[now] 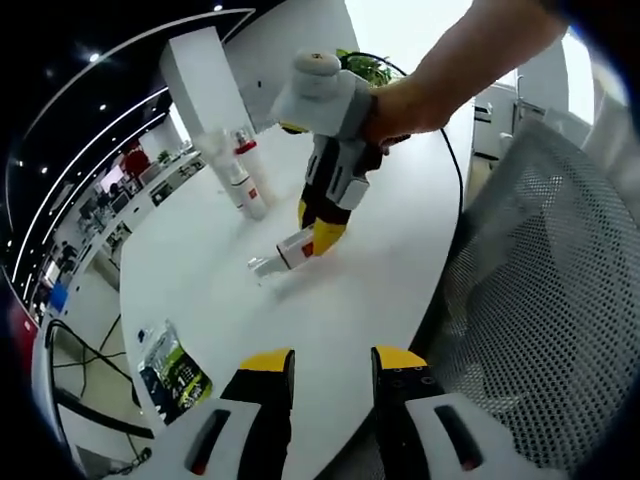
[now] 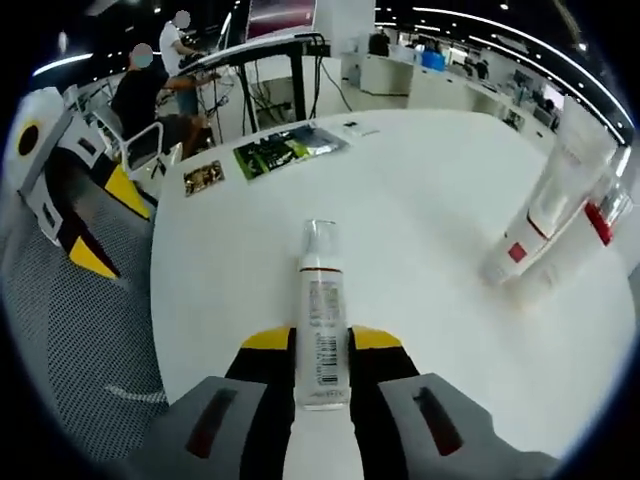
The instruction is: Arrange the skincare products in the storage area until every visible bottle or jar stands upright without overlapping.
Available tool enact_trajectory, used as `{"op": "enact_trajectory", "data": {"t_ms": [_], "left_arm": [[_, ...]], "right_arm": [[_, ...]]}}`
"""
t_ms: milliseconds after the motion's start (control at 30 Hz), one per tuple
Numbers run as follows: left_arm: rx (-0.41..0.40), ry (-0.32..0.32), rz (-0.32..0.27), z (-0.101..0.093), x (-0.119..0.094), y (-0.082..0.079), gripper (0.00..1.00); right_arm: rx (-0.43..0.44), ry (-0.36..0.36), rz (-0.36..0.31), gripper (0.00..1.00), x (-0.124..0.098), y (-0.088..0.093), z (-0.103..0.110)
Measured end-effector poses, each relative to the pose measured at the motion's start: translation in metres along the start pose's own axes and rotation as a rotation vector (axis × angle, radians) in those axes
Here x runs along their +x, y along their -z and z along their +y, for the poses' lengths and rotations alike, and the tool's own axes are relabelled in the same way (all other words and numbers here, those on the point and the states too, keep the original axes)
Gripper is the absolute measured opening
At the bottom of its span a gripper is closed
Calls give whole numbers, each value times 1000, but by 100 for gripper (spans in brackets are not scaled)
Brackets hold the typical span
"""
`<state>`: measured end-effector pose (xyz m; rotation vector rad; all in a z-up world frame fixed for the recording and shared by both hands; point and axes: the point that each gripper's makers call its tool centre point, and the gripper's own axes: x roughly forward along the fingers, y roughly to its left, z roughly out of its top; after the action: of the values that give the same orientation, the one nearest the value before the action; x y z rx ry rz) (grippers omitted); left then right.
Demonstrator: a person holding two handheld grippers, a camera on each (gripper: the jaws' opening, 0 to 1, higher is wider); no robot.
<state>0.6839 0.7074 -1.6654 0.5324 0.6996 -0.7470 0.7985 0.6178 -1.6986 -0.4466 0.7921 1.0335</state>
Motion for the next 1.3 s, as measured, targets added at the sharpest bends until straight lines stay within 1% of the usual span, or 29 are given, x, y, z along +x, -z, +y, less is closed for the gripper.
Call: {"op": "enact_trajectory", "data": {"t_ms": [100, 233, 267, 400, 567, 733, 767, 867, 900, 933, 967, 1000, 1033, 1100, 1133, 1200, 1300], "left_arm": [[1, 4, -5, -1, 0, -1, 31], [-7, 9, -10, -1, 0, -2, 31], [-10, 11, -13, -2, -1, -3, 31], [-18, 13, -12, -1, 0, -2, 31], [-32, 16, -10, -1, 0, -2, 31], [-36, 26, -14, -3, 0, -3, 31], [-41, 30, -19, -3, -1, -4, 31], [-51, 40, -34, -5, -1, -7, 31], [-55, 45, -35, -5, -1, -7, 31], [-54, 49, -33, -6, -1, -7, 31], [-56, 55, -29, -7, 0, -7, 32], [-59, 62, -27, -8, 0, -6, 32], [-61, 70, -25, -10, 1, -6, 32], [-66, 78, -29, -11, 0, -7, 32], [-73, 81, -29, -11, 0, -7, 32], [-96, 84, -32, -9, 0, -7, 32], [-150, 96, -47, -6, -1, -10, 32]], "right_arm": [[61, 10, -50, 17, -8, -2, 3], [107, 16, -85, 17, -16, -2, 8], [135, 18, -112, 17, -21, -3, 11], [168, 20, -145, 17, -30, -1, 18], [173, 0, -181, 17, -37, -4, 38], [240, -1, -256, 17, -45, -12, 48], [258, -6, -282, 17, -50, -14, 52], [284, -26, -318, 17, -56, -20, 59], [310, -62, -352, 17, -59, -25, 65], [323, -65, -379, 17, -62, -29, 66], [349, -69, -420, 17, -67, -33, 65], [379, -82, -441, 17, -69, -36, 67], [391, -94, -462, 17, -72, -38, 70], [377, -84, -471, 17, -75, -38, 72], [383, -89, -478, 17, -76, -39, 73], [386, -94, -497, 17, -79, -42, 77], [410, -117, -542, 17, -85, -49, 81]]}}
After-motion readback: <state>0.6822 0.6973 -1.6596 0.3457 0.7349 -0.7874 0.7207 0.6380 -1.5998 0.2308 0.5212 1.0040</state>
